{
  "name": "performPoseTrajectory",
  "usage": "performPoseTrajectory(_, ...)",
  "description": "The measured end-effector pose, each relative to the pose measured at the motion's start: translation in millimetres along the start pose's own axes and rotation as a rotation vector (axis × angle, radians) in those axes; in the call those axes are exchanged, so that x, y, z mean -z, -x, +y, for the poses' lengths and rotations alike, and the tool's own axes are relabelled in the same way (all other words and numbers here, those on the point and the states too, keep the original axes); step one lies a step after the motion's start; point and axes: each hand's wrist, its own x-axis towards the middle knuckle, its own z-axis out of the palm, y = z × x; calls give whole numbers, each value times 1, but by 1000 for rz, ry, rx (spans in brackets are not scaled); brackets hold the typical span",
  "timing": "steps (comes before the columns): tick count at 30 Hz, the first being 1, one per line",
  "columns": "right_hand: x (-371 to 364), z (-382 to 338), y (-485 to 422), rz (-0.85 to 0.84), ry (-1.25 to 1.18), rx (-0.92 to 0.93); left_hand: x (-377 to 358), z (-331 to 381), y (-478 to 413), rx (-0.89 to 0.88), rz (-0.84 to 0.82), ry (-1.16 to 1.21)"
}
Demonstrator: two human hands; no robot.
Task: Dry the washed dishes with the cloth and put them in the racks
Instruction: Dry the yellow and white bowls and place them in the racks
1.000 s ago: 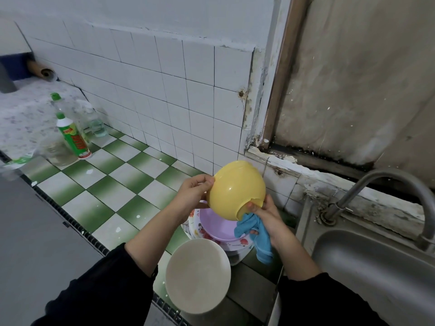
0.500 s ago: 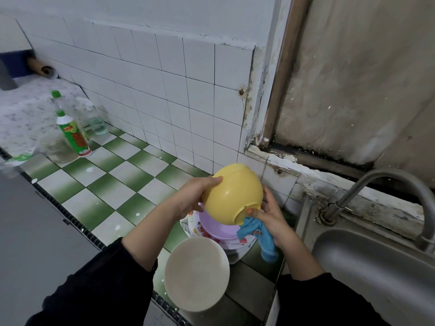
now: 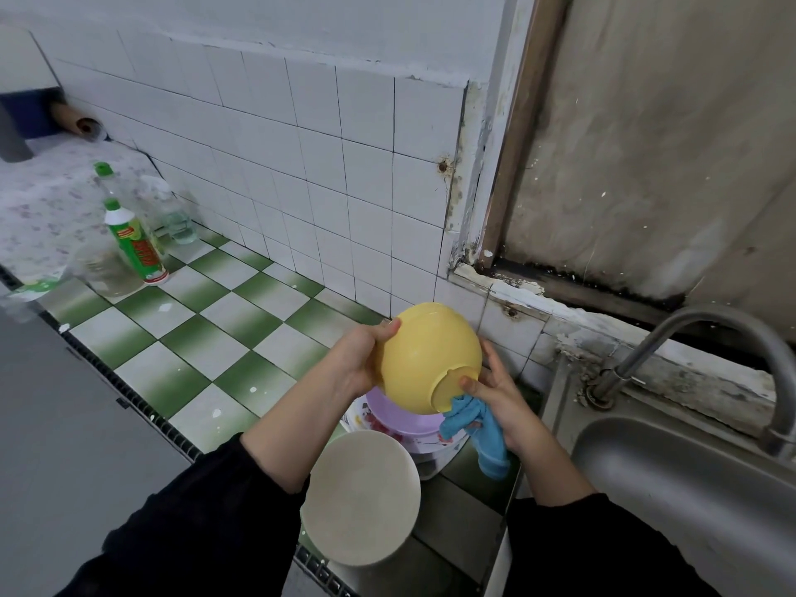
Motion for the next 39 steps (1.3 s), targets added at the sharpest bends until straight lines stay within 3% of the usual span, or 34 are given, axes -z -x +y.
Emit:
performPoseTrajectory(22, 1, 0, -1, 40, 76, 24, -8, 2, -12, 176, 279, 119)
performPoseTrajectory(30, -5, -10, 3, 48, 111, 118, 3, 2, -17, 166, 237, 195)
performPoseTrajectory(35, -5, -14, 11, 89, 109, 182, 12, 1, -15, 44, 347, 209)
performPoseTrajectory(39, 2, -9, 4, 234, 287, 203, 26, 0, -8, -237, 495, -28)
